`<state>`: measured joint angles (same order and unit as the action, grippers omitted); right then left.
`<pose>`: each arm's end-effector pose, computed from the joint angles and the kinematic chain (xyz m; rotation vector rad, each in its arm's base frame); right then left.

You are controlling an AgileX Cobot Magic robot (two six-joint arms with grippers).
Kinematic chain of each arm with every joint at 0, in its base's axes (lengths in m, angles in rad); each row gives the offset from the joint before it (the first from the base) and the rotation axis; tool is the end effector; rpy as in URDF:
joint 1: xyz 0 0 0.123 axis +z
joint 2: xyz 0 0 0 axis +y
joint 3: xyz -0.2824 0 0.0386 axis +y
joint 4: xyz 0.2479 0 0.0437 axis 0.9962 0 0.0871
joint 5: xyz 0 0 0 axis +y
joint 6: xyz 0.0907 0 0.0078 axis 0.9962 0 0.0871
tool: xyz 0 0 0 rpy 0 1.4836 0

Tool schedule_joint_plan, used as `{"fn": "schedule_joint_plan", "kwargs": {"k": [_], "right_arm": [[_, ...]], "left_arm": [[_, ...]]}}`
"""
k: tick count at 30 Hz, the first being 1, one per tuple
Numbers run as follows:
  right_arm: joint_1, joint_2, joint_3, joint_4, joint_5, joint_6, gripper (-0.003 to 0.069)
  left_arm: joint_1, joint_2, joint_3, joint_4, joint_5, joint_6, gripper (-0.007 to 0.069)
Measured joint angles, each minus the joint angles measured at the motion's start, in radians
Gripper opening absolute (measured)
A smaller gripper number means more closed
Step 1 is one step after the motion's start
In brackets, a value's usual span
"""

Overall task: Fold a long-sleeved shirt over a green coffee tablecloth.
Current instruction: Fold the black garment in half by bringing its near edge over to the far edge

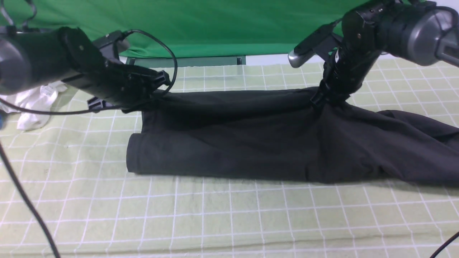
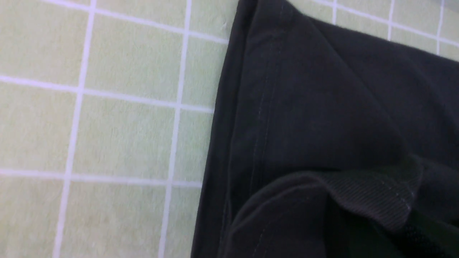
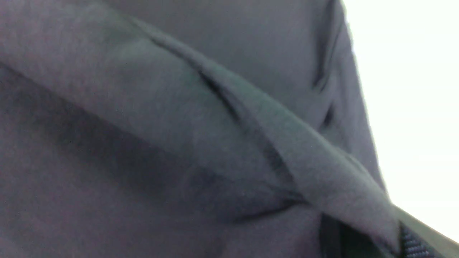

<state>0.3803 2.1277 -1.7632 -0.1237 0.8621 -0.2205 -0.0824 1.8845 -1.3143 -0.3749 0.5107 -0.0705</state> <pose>0.4371 0.1655 0.2125 -0.8764 2.5554 -0.1031 0.4044 -0.0498 0.2091 -0.3353 2.5421 -0.4168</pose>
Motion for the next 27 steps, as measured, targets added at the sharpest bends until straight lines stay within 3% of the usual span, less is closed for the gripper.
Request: {"fn": "schedule_joint_plan", "kwargs": {"k": [14,22,27], "right_arm": [[-0.026,0.128,-0.070,0.012,-0.045,0.001,0.0067],[-0.031,0.147,-0.070,0.009,-0.114,0.003,0.0100],[-0.033,0.148,-0.070,0.003,-0.131,0.003,0.0166]], "left_arm": [[0.065,0.160,-0.129,-0.036,-0.029,0.001,0.0024],[0.080,0.203,-0.129,-0.145,-0.051,0.118,0.0024],[0.081,0.222,-0.129,-0.162,-0.086,0.156,0.0025]]}}
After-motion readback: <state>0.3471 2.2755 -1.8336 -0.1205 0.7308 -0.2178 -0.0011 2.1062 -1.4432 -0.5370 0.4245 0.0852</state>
